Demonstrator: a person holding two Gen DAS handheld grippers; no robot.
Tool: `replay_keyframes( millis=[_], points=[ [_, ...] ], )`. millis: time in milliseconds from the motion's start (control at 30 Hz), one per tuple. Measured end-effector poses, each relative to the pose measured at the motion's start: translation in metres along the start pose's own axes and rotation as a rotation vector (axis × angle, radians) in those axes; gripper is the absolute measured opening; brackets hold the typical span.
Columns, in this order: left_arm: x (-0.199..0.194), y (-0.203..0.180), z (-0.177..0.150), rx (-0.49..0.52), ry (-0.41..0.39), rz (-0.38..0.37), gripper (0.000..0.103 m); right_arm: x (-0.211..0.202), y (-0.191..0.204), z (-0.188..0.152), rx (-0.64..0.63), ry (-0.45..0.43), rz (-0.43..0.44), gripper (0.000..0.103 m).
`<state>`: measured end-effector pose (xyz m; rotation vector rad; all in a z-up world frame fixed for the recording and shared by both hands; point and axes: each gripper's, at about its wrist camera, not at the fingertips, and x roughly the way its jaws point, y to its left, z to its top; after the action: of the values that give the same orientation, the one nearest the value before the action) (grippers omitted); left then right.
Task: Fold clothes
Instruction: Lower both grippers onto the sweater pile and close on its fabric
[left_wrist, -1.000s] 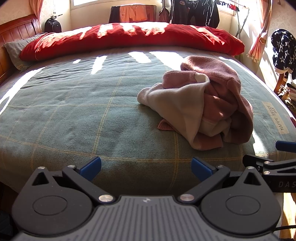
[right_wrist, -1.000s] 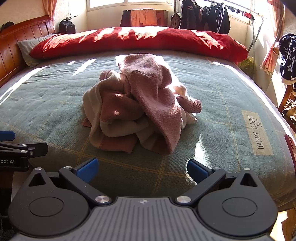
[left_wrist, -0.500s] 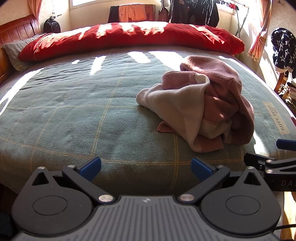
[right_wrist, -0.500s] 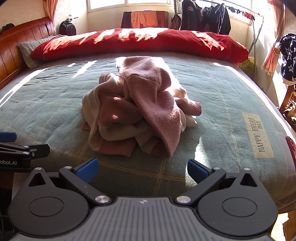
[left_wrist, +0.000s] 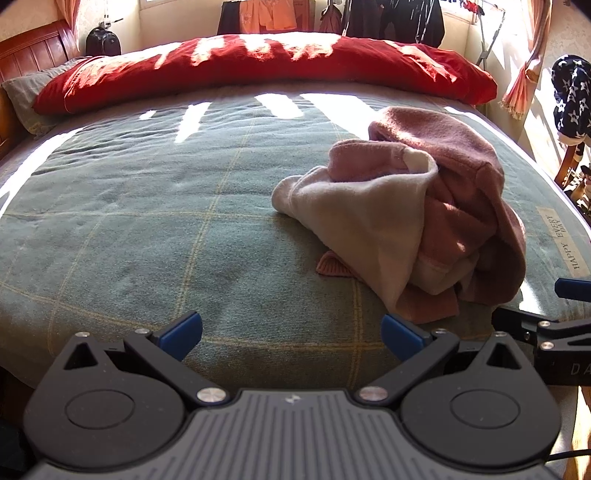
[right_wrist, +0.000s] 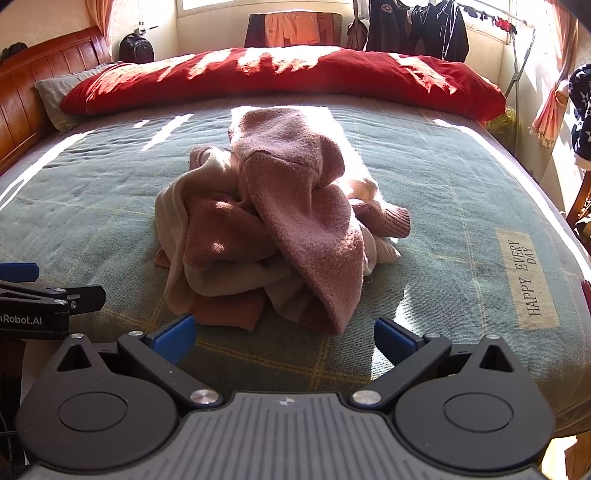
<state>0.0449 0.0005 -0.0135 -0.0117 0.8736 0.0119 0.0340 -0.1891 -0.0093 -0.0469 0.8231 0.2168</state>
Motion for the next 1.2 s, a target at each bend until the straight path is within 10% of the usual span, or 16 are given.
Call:
replay_keyframes(
  millis=[1200],
  points=[
    [0.086,-0.043,0.126,0.088,-0.038,-0.142,0.103,0.071,-0.068,0.111,0.058,-0.076,-0.023,0.103]
  ],
)
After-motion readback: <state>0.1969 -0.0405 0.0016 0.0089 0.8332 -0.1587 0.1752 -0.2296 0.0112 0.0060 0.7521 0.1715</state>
